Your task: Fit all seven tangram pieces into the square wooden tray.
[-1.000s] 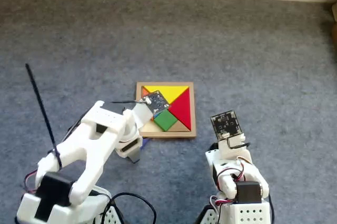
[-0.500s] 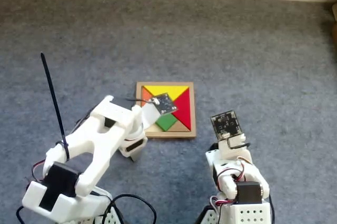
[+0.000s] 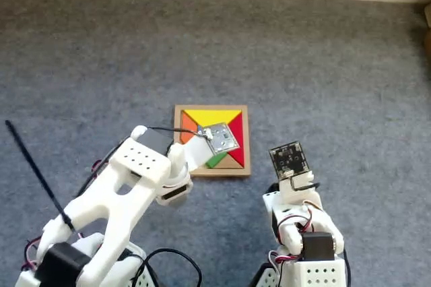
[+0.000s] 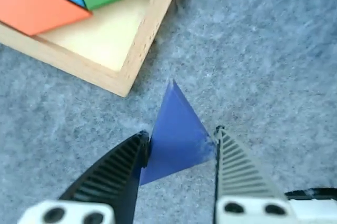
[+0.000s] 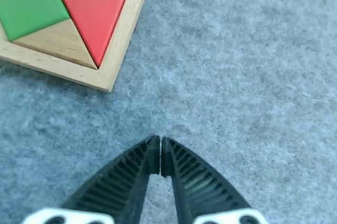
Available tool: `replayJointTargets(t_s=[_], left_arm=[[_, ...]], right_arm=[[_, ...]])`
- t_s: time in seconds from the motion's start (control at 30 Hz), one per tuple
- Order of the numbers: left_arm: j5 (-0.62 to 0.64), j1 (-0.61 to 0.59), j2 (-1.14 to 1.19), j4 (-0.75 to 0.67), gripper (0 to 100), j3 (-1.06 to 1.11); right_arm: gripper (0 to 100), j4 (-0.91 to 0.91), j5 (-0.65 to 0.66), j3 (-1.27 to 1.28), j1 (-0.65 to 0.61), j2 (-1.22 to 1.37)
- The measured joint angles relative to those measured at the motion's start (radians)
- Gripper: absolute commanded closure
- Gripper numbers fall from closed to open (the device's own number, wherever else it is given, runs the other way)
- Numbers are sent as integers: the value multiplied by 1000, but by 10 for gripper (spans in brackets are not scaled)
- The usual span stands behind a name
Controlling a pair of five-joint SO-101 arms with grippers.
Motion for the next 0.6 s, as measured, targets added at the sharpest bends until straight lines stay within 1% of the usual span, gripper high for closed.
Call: replayJointTargets(t_s=[0.4, 0.6], left_arm=[[-5, 55, -5, 3, 947, -146], [-5, 54, 147, 3, 947, -252]], right_arm=[[974, 0, 0, 0, 0, 0], [974, 0, 0, 0, 0, 0]])
